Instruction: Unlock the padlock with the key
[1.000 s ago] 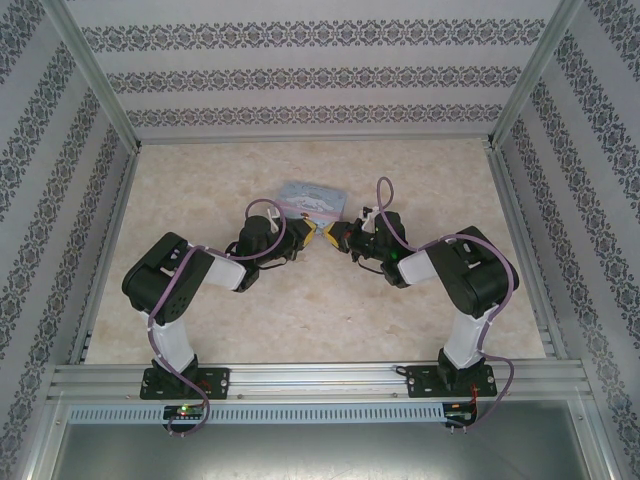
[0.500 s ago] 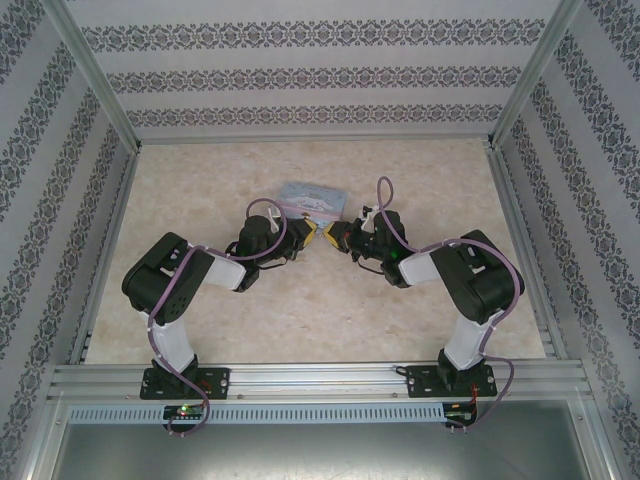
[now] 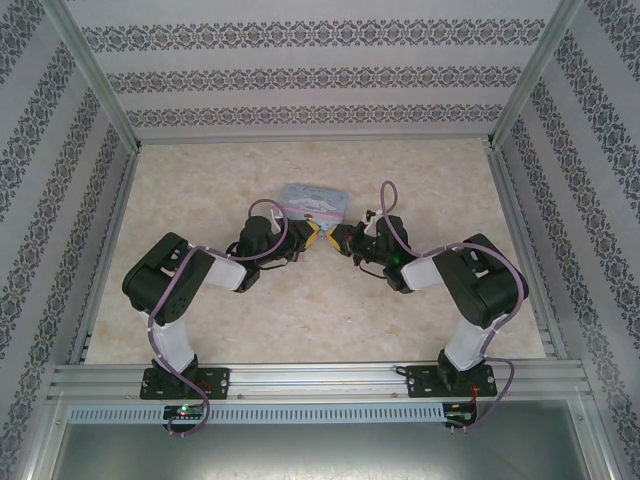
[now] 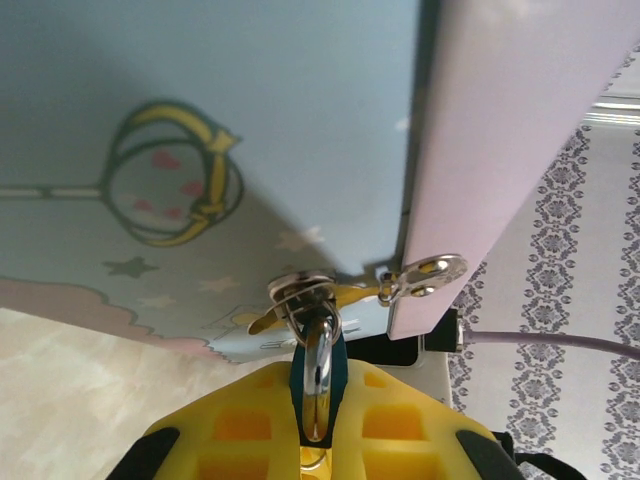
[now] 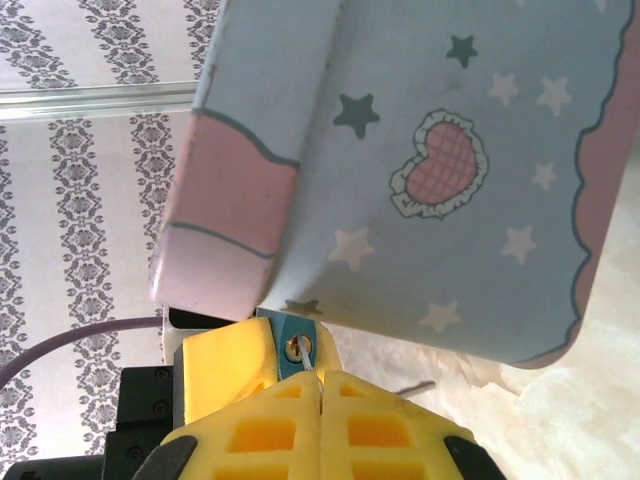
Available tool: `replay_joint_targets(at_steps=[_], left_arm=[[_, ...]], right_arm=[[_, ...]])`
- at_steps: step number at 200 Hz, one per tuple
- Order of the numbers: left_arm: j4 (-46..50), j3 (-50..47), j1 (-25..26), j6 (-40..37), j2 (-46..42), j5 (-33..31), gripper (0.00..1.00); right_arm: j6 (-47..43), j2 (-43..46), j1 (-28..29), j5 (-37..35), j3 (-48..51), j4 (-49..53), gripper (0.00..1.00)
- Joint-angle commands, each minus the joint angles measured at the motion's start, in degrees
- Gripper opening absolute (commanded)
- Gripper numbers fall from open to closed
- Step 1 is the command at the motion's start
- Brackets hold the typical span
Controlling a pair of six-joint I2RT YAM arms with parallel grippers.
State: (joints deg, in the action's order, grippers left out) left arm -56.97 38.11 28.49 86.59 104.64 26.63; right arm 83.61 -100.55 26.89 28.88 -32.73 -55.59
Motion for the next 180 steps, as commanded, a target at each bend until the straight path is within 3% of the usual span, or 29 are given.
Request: replay_joint_targets(at_steps=[1,116,180], left_arm=[[-8.55,0.25,2.39,2.39,-1.63,5.31,0.00],[-9.24,-0.26,2.43,2.83,-2.25,5.46,0.00],[-8.60,-0.59,2.37,2.20,-2.34,5.57,0.00]], right_arm=[[-0.51,1.82,1.23,-0.99,0.77,-2.73,0.00],[-3.47,2.50,0.99,0.35,-0.14,-1.66,0.00],[-13.46,8.88,2.11,-1.55,-4.00,13.73,0.00]])
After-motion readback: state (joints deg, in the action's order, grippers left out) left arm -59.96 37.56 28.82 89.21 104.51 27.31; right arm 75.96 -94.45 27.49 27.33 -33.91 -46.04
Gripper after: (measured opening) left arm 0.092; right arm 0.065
